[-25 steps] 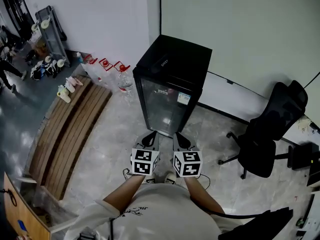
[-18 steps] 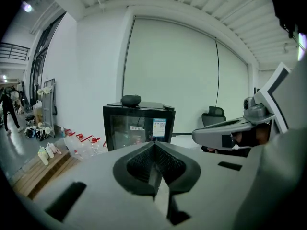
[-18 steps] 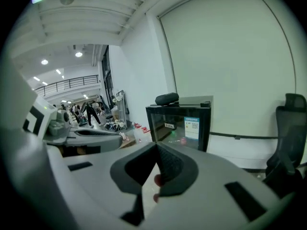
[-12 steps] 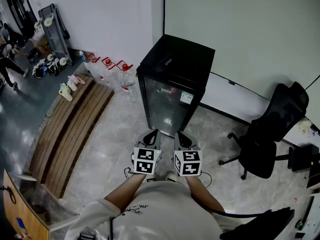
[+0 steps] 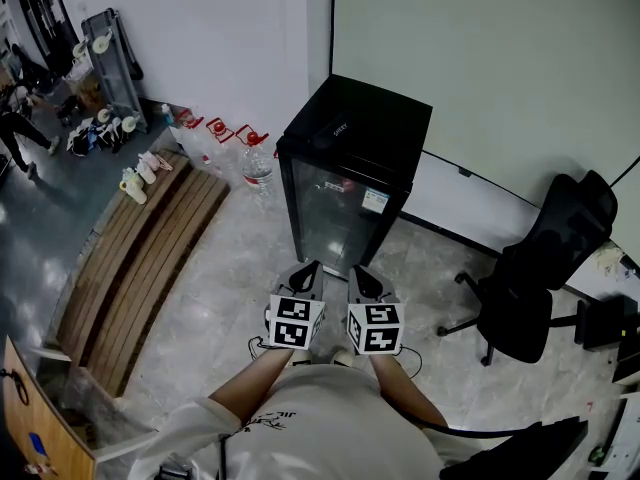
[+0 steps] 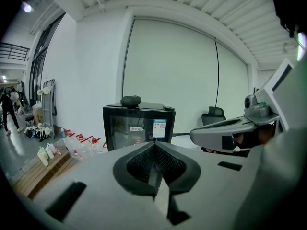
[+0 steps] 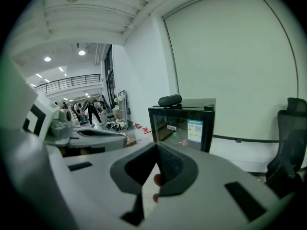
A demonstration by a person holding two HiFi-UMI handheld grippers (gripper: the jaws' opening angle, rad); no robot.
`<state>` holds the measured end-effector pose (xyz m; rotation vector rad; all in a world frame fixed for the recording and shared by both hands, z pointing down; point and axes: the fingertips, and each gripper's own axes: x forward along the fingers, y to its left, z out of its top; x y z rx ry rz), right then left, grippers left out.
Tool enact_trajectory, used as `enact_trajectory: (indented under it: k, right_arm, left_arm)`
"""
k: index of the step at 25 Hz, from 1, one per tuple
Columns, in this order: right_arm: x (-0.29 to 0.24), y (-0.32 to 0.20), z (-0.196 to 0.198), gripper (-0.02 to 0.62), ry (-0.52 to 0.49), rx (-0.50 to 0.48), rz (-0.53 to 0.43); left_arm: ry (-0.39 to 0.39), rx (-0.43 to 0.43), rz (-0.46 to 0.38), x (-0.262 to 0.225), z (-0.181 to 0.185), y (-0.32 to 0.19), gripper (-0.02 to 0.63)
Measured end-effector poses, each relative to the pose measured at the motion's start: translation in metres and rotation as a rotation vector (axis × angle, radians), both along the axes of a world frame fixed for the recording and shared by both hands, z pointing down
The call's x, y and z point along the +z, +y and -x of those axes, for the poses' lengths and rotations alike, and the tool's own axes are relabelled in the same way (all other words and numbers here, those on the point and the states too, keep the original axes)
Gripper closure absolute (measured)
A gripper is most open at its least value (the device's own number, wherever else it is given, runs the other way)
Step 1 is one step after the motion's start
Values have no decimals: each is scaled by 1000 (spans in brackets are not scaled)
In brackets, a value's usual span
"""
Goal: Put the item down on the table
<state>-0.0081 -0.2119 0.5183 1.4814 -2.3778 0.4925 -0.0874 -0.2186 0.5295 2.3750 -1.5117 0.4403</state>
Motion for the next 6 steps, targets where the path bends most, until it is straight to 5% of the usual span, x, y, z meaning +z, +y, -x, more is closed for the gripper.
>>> enact_trajectory:
  k: [6]
  right_arm:
    - [3,2,7,592,2,-13,10]
  left_arm:
    - [2,-9,0,-3,8,0,600]
